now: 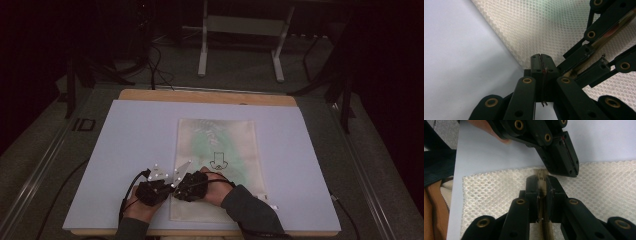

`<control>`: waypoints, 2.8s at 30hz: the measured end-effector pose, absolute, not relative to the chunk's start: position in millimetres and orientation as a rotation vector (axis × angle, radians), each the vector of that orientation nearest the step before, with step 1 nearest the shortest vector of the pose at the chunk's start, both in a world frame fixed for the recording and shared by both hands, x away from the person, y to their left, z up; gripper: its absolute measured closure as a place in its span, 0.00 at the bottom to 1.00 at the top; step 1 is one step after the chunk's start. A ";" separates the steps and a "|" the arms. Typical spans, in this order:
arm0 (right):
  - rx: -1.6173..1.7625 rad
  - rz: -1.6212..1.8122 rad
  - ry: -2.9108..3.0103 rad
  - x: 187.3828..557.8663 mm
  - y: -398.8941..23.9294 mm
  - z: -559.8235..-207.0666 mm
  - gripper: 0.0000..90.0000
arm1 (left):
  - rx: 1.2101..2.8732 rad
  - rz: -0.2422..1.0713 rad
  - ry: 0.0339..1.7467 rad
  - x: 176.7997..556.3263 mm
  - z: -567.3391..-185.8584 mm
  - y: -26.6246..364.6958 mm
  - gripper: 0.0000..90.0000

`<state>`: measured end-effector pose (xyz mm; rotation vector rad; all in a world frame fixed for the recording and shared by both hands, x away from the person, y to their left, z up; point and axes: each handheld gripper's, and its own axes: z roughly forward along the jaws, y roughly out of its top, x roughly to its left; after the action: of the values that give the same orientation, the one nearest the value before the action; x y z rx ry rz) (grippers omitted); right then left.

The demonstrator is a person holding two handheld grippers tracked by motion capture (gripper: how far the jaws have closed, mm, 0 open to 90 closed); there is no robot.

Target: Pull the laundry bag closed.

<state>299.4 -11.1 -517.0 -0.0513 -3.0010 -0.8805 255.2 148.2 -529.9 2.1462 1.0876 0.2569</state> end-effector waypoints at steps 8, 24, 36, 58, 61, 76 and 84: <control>-0.027 -0.859 -3.015 298.9 -11.1 -515.6 0.91 | 2.174 0.257 1.077 256.3 -529.2 147.5 0.99; -0.005 -0.799 -3.045 298.3 -23.1 -512.7 0.91 | 2.176 0.272 1.080 255.4 -528.9 145.8 0.99; -0.001 -0.796 -3.038 299.8 -27.2 -512.9 0.91 | 2.132 0.234 1.095 252.4 -526.5 148.4 0.99; 0.036 -0.770 -3.067 297.2 -25.7 -511.5 0.91 | 2.187 0.216 1.060 245.3 -527.9 139.6 0.99; 0.044 -0.761 -3.067 297.2 -27.2 -511.0 0.91 | 2.194 0.216 1.057 246.0 -528.0 139.6 0.99; 0.053 -0.710 -3.100 293.7 -34.0 -508.4 0.91 | 2.192 0.203 1.057 246.7 -528.4 141.0 0.99; 0.049 -0.683 -3.107 292.3 -39.5 -507.3 0.91 | 2.189 0.201 1.057 246.7 -528.6 141.2 0.99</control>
<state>292.3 -39.5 -507.3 0.0487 -3.1072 -0.6830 246.7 141.2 -528.6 2.1895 1.0567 0.2006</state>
